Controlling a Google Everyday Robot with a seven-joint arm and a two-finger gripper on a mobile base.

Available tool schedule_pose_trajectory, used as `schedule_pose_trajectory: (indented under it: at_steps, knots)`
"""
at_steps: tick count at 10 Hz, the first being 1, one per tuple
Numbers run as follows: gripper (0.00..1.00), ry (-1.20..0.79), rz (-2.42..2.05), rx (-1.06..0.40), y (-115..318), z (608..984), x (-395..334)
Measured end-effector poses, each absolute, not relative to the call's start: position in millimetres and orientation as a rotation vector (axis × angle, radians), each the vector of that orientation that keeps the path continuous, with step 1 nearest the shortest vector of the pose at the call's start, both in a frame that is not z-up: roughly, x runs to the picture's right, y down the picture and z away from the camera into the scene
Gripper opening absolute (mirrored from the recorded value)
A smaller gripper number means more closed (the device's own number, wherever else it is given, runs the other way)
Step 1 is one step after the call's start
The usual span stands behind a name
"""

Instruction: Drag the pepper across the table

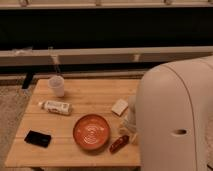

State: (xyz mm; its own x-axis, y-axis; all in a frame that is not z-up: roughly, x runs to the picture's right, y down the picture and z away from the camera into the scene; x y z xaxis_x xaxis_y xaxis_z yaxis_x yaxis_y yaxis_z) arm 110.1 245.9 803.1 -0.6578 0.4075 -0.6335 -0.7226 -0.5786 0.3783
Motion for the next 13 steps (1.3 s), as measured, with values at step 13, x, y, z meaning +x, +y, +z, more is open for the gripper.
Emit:
schedule_pose_trajectory:
  at_steps: [13]
  knots:
    - [0.09, 0.759, 2.224, -0.688, 221, 810, 123]
